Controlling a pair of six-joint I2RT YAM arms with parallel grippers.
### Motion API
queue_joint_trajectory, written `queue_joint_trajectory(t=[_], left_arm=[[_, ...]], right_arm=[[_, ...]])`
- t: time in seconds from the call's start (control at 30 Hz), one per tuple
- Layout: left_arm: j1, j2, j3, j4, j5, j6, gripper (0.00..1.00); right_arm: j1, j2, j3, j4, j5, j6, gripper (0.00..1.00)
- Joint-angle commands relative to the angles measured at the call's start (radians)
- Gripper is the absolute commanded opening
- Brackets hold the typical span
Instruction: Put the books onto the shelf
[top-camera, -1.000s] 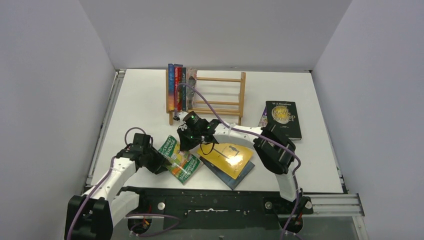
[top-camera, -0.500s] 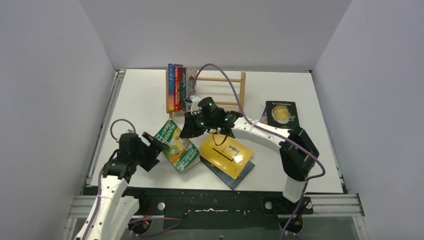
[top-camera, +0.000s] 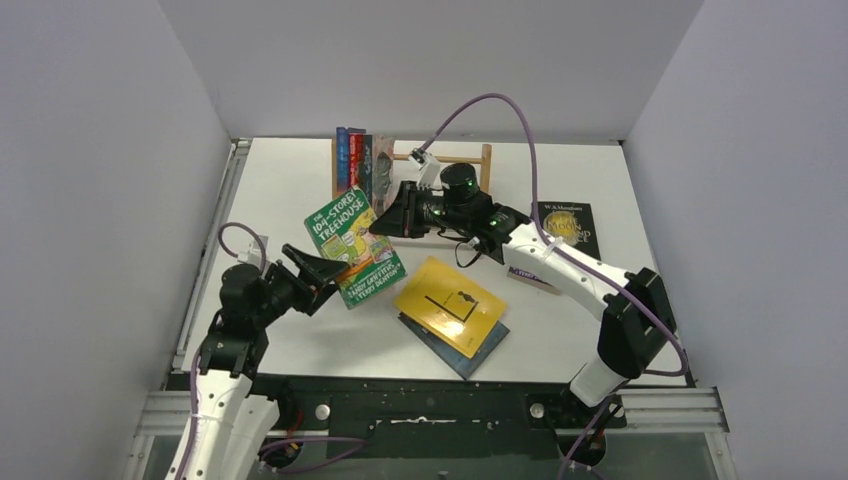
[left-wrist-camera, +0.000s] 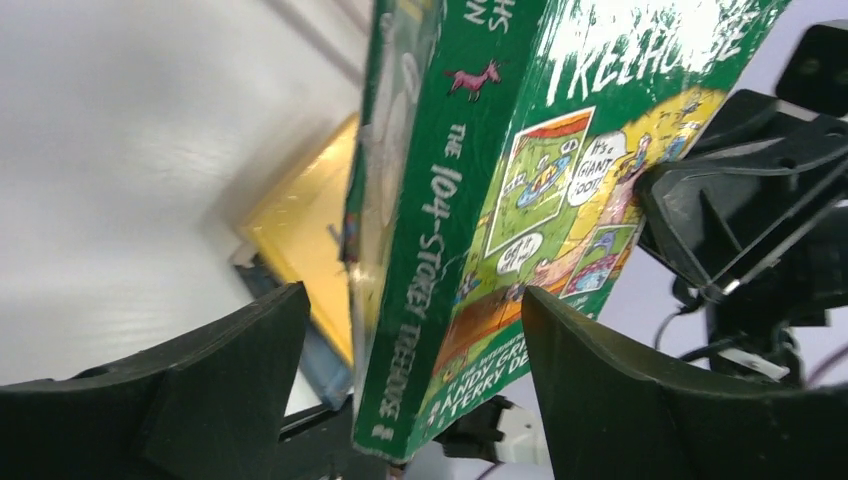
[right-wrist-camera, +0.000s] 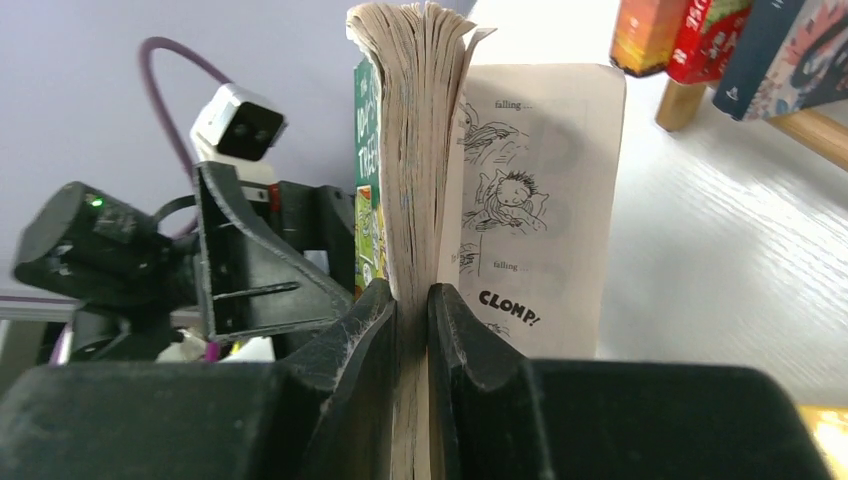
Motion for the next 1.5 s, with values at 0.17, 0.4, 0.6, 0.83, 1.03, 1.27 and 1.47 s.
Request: queue_joint_trajectory(t=[0.17,0.4,0.6,0.83,1.03,1.27,1.47], left_arm=[[0.005,0.179,0.078,0.503,0.22,-0.074,0.5],[0.007,0.274,0.14,0.696,0.316,-0.054,0.49],[-0.003,0.386,0.214,0.799,0.364,-0.055,0.49],[-0.013,0.515,0.323,0.824,0.411,-0.018,0.44],[-0.03,0.569,0.401,0.758,0.393,0.085,0.0],[-0.144,0.636,0.683,0.233,0.076,0.531,0.0],[-0.243,0.815,0.886,0.112,-0.197,0.731,0.0]], right_arm=[[-0.035,-0.101,0.03,0.172,-0.033,0.124,0.0],[-0.088,-0.144,-0.003,0.17,-0.085,0.14,0.0],[-0.115,-0.163,-0.001,0.137,-0.118,0.128,0.0],[-0.13,-0.158,0.023,0.102,-0.139,0.105,0.0],[-0.149,-0.172,0.09,-0.119,-0.014,-0.023,0.42],[-0.184,-0.234,0.178,-0.437,0.335,-0.223,0.71],[-0.214,-0.343,0.121,-0.473,0.497,-0.256,0.73]])
